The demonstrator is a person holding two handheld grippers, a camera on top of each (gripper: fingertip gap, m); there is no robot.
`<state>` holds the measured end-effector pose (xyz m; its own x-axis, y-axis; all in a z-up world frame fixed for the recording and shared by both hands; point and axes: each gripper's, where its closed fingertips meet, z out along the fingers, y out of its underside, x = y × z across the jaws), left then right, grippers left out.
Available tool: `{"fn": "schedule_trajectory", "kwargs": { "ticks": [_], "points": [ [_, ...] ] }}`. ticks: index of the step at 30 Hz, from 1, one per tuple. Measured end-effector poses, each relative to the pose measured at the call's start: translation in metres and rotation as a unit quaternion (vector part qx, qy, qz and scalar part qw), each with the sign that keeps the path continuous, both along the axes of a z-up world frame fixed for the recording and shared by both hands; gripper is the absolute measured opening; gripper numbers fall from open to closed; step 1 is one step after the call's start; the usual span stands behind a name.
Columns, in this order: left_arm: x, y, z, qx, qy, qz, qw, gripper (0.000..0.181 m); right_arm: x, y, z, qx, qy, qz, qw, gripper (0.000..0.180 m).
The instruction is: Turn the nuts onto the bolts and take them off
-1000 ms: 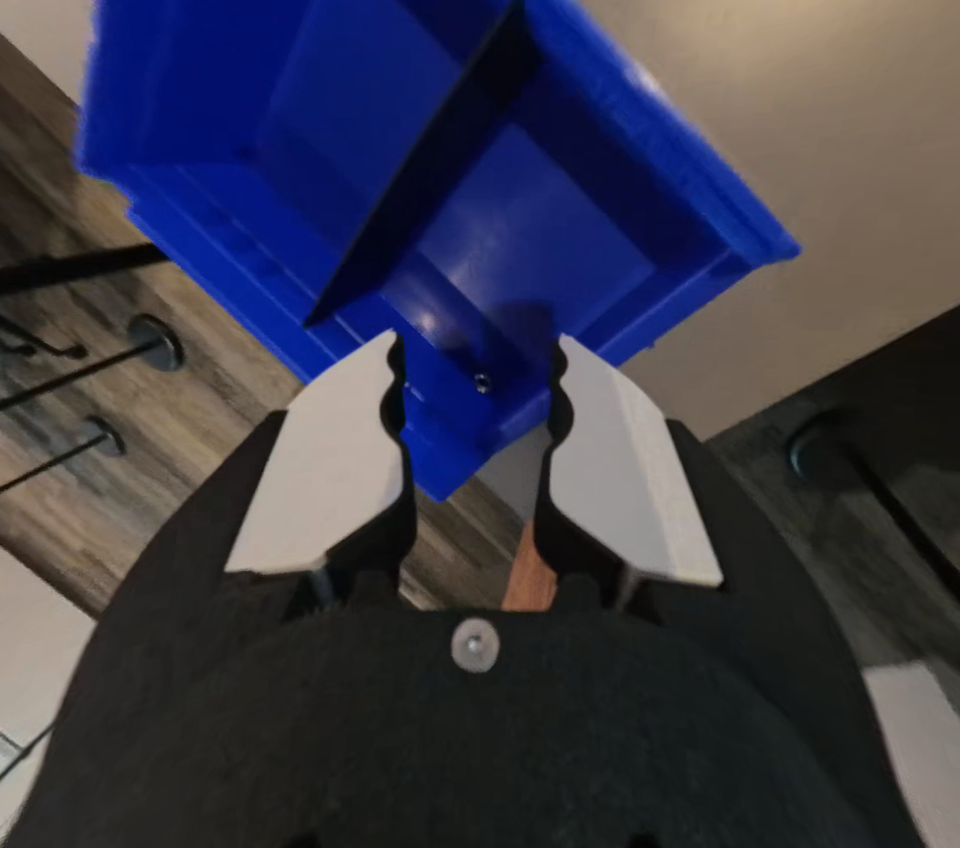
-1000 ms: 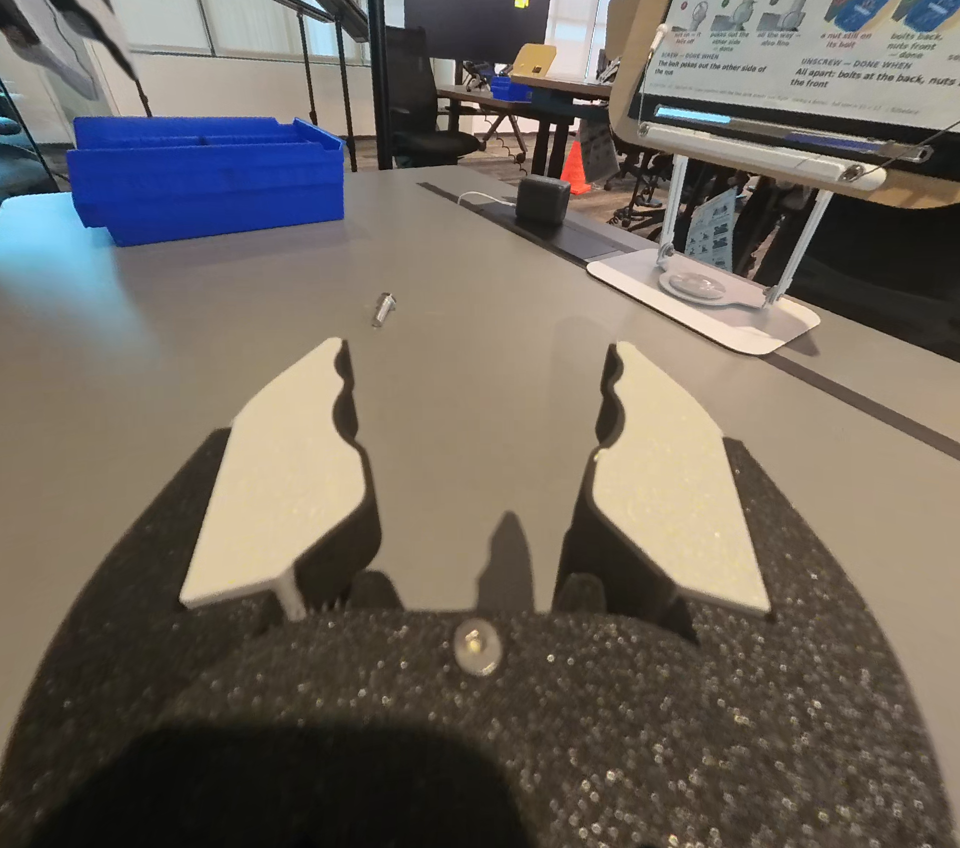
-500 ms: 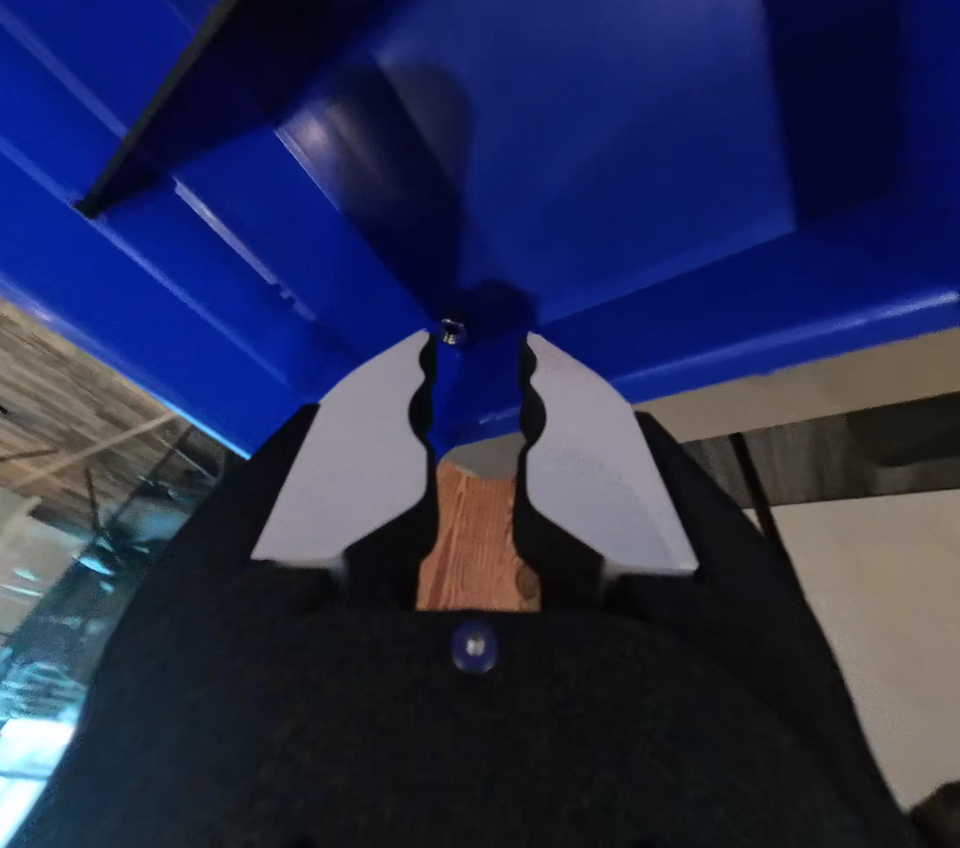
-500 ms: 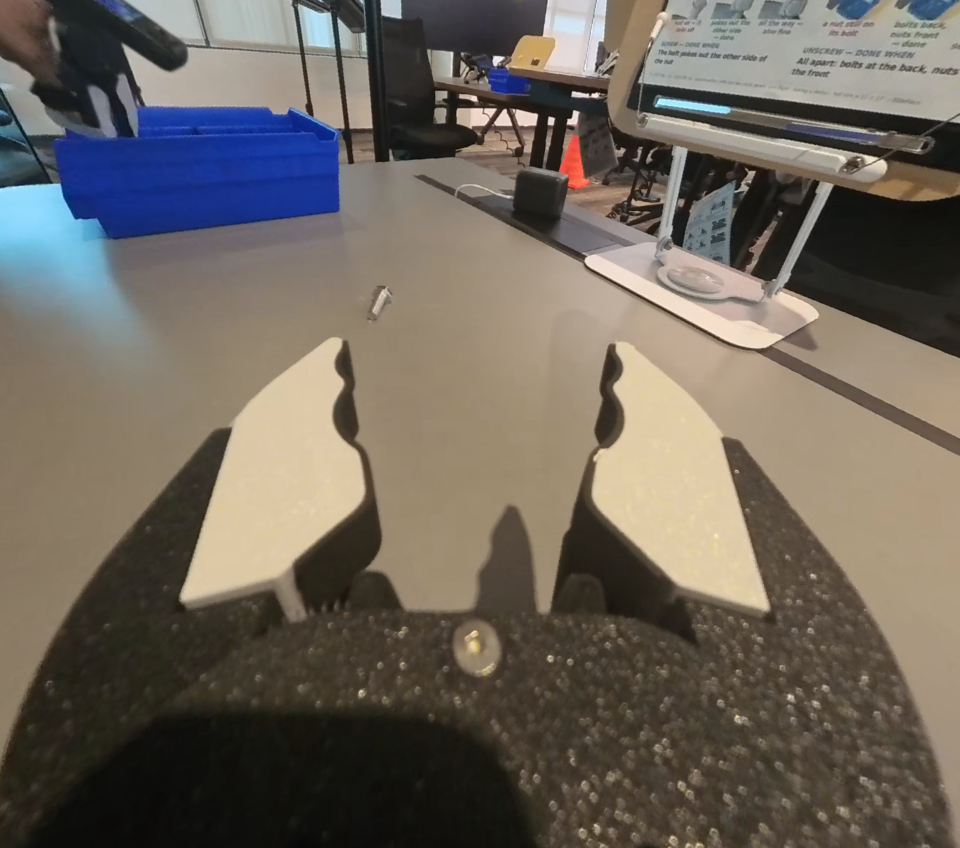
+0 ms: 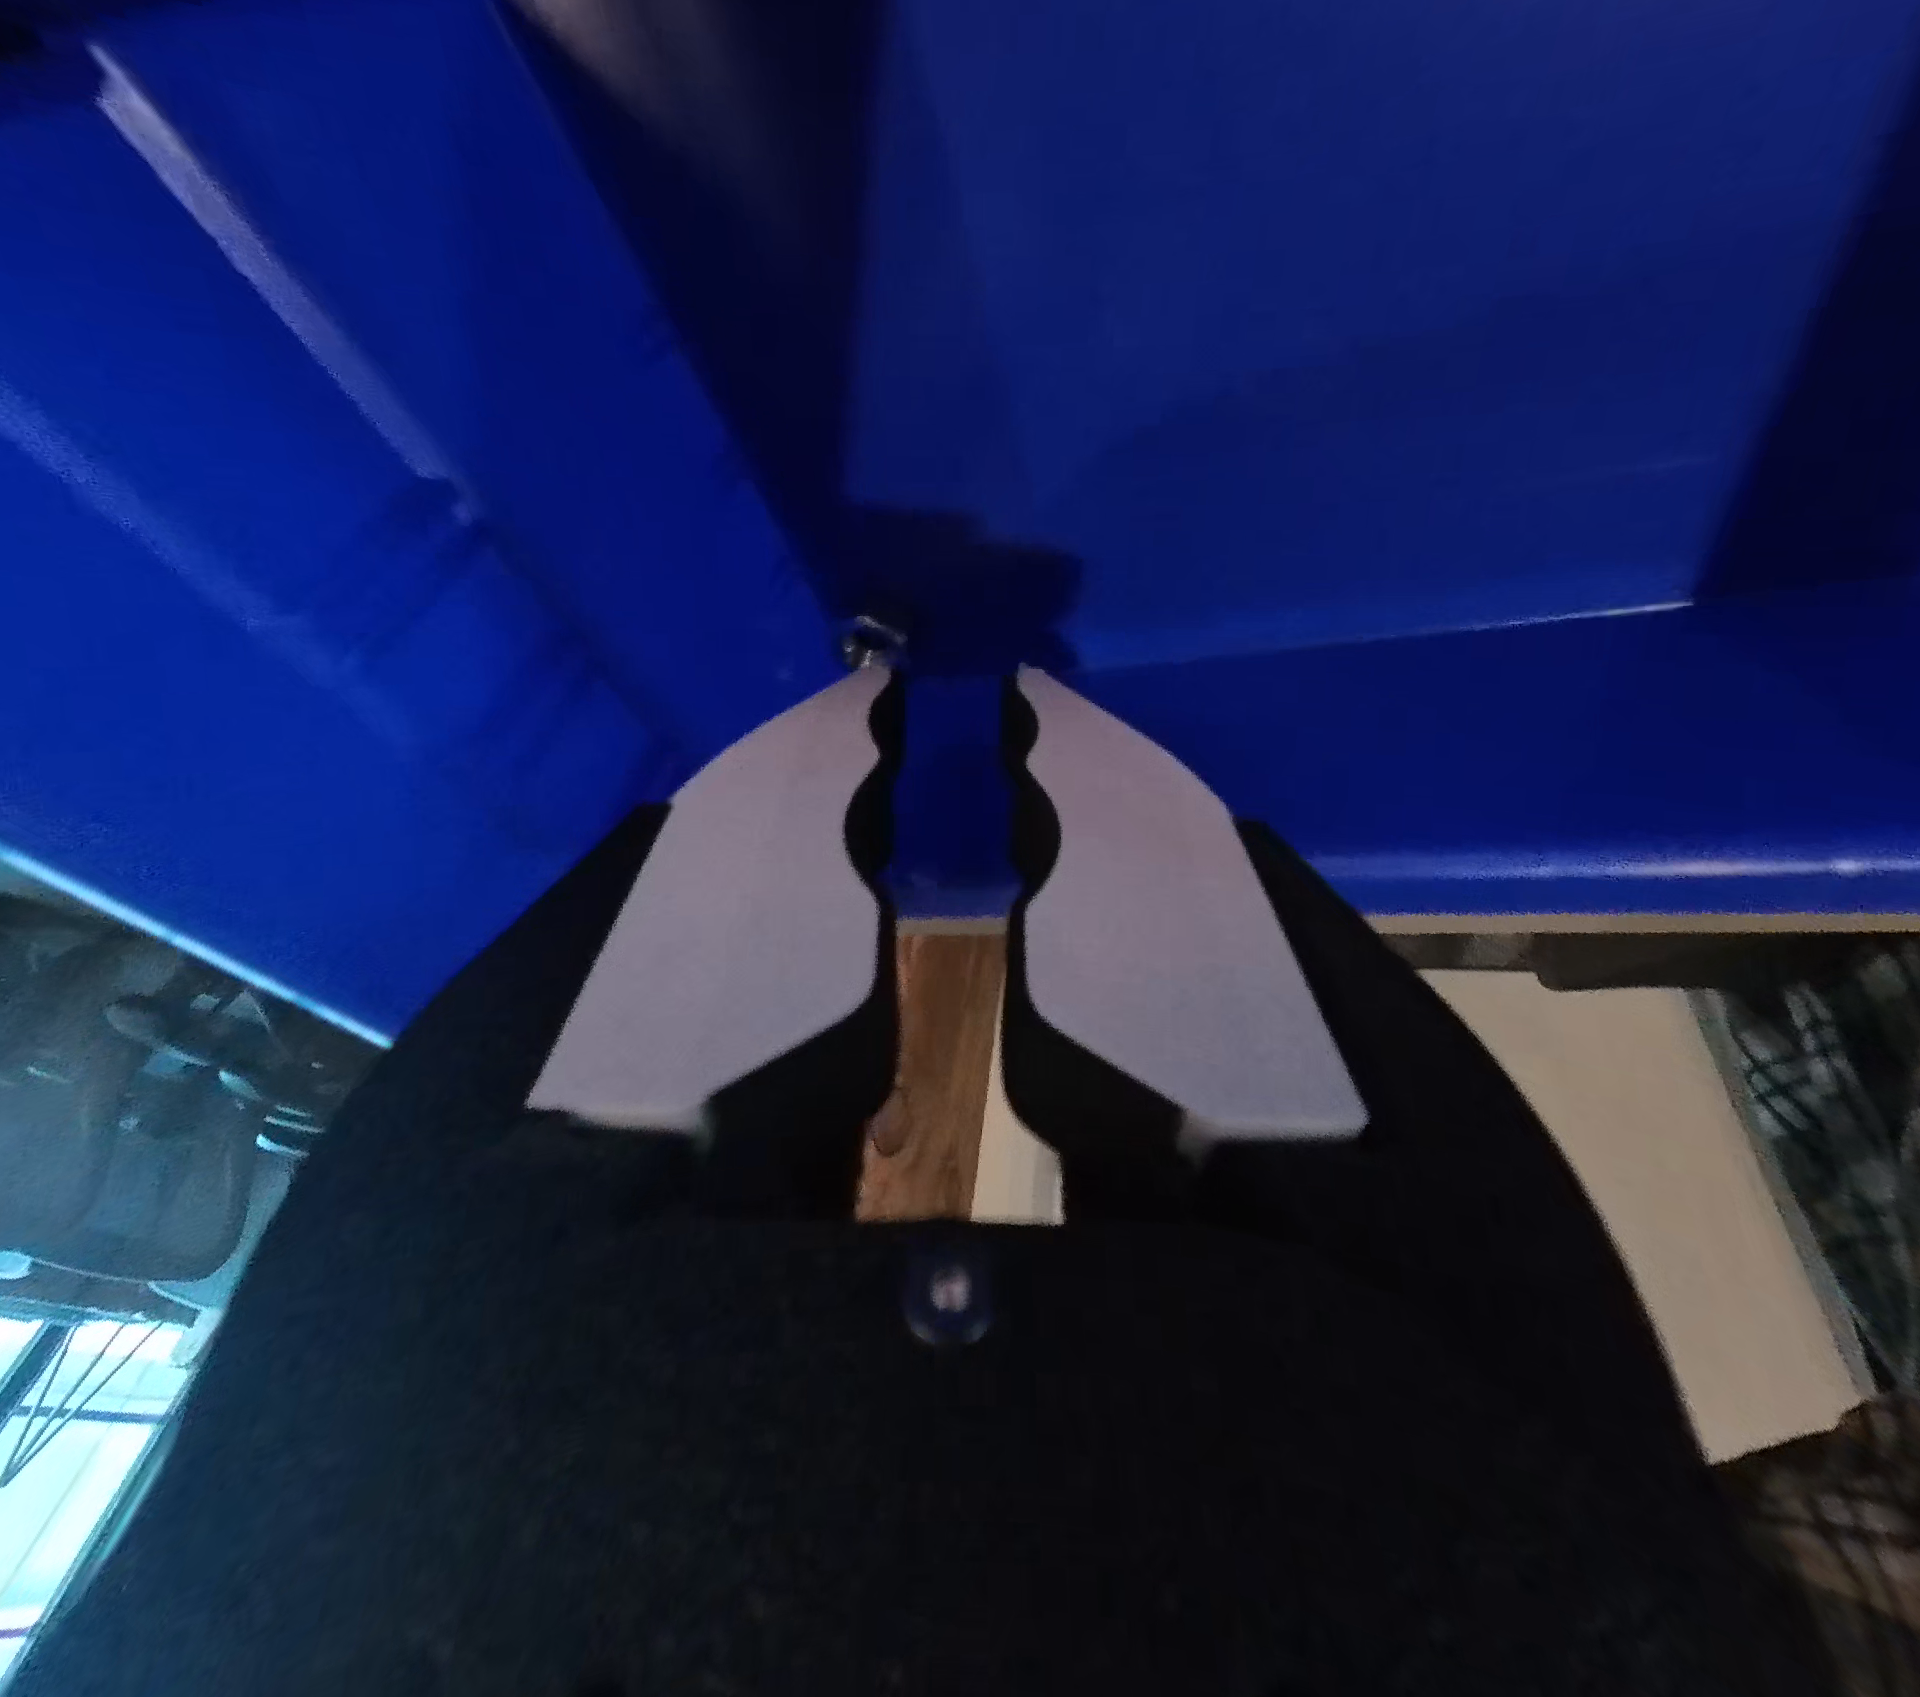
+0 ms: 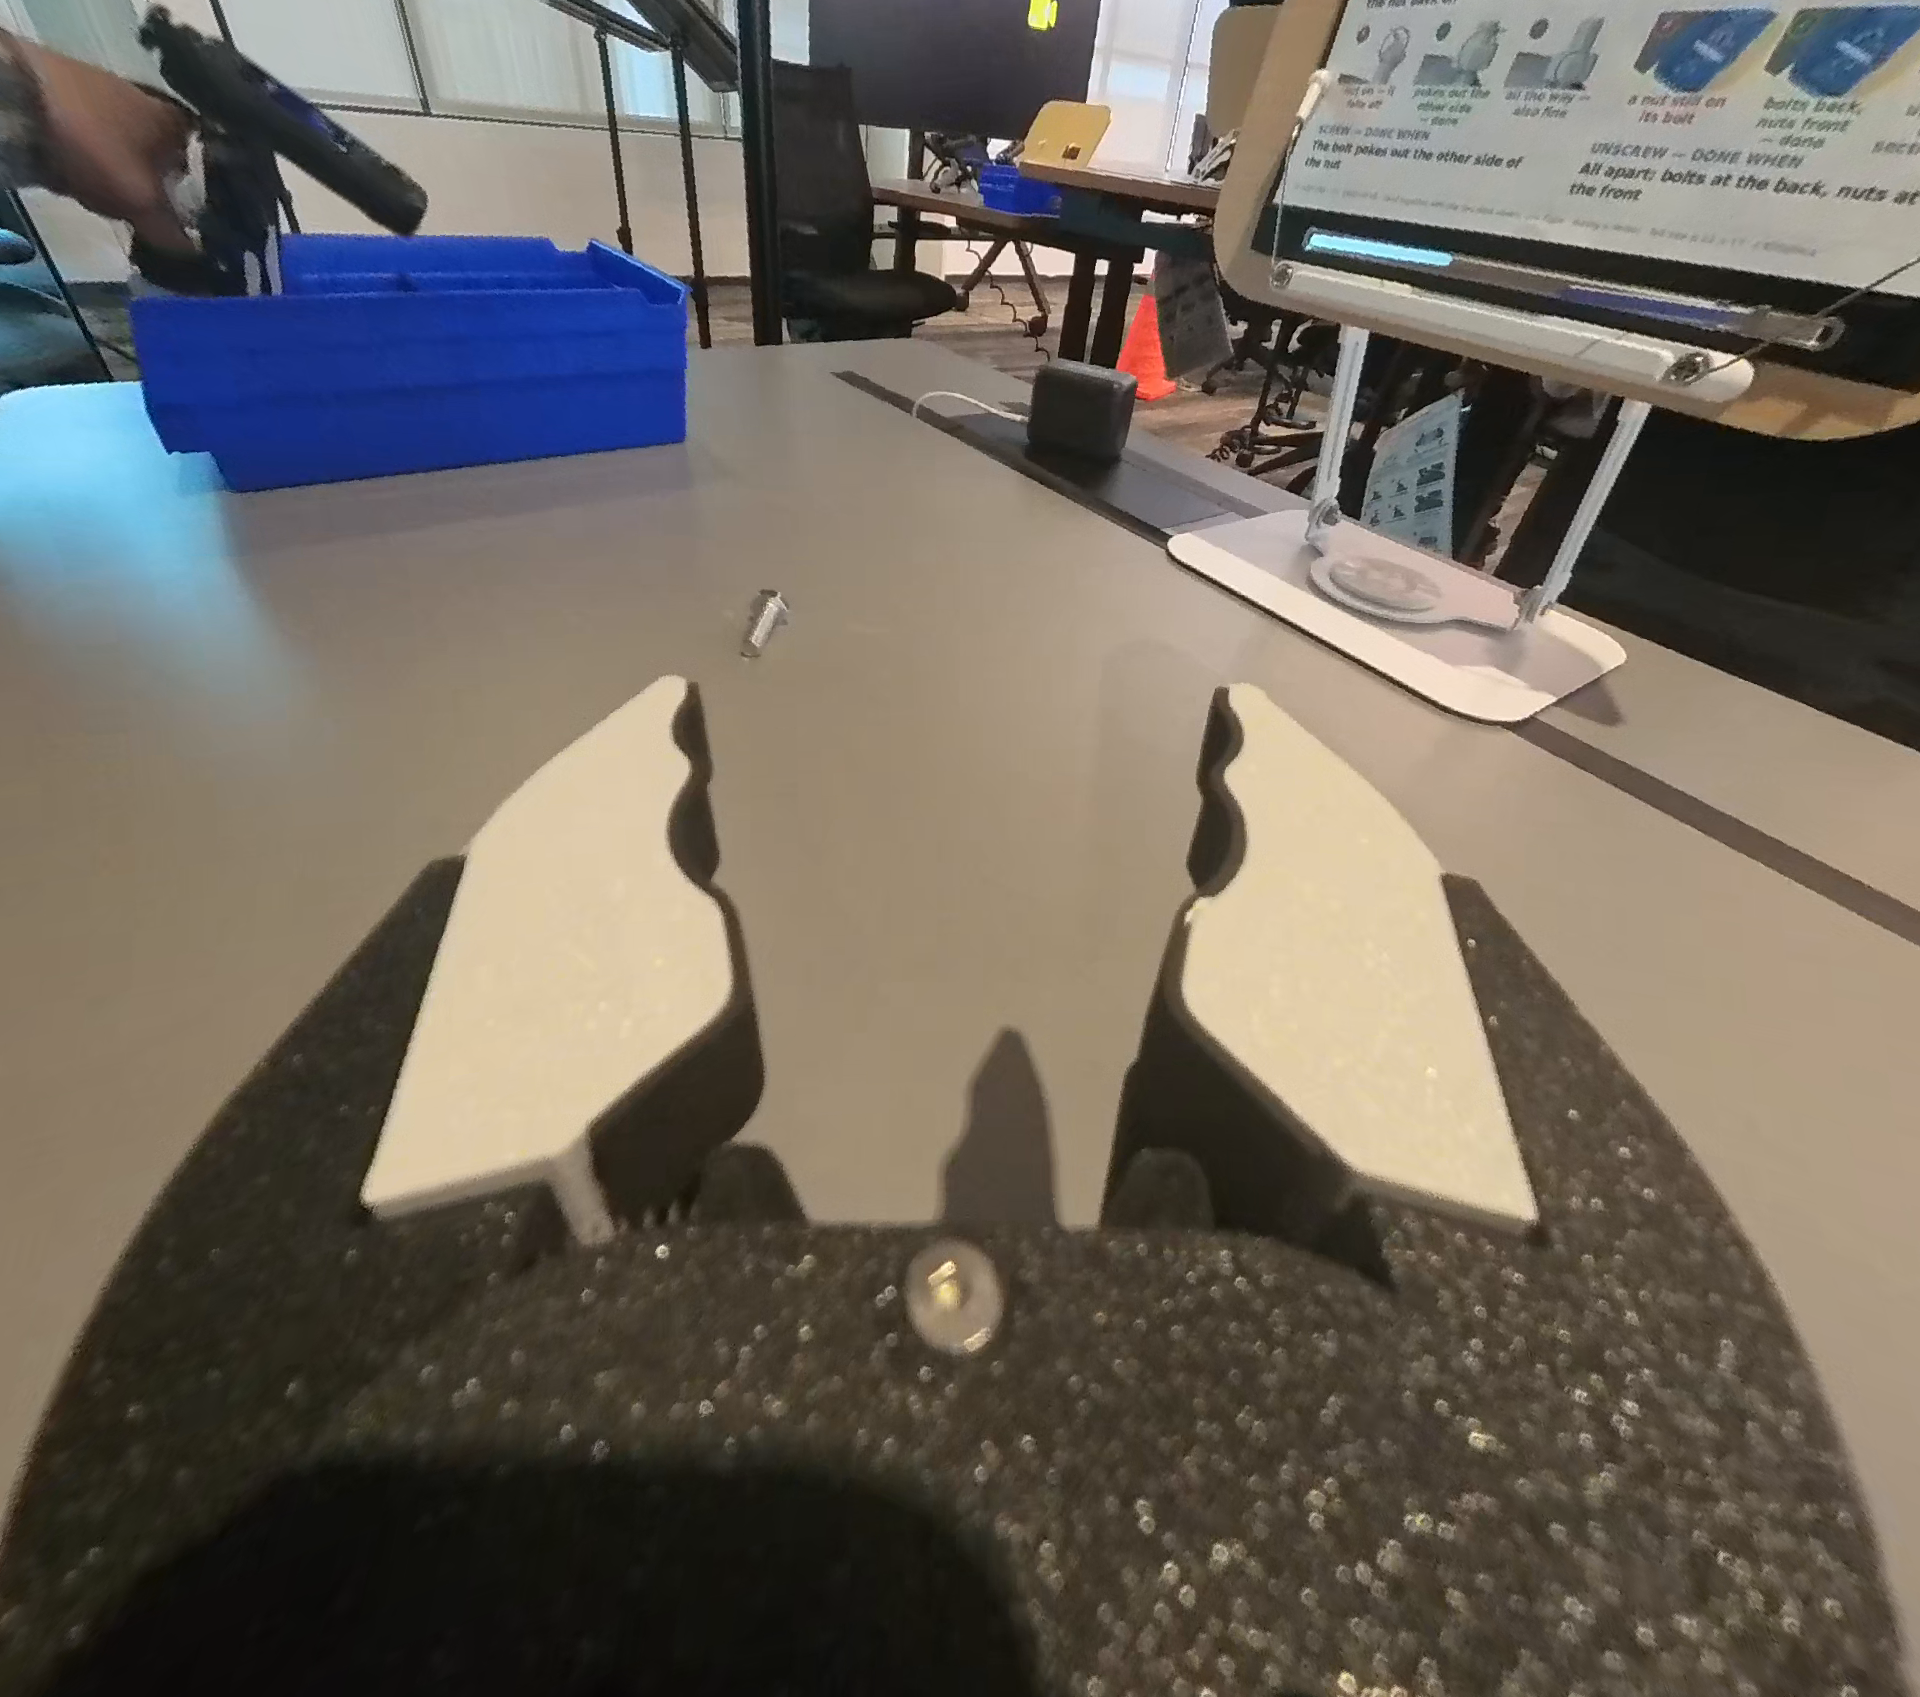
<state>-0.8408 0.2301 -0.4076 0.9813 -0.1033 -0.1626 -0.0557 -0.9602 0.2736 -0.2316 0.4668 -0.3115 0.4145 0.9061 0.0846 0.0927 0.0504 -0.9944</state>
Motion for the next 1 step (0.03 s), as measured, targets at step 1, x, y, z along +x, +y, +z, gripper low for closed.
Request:
{"fn": "schedule_trajectory", "kwargs": {
  "ticks": [1],
  "points": [
    [0.0001, -0.0006, -0.001, -0.002, 0.0, 0.002, 1.0, 0.017, 0.0002, -0.0001, 0.0003, 0.0, 0.001, 0.0, 1.0, 0.089]
  ]
}}
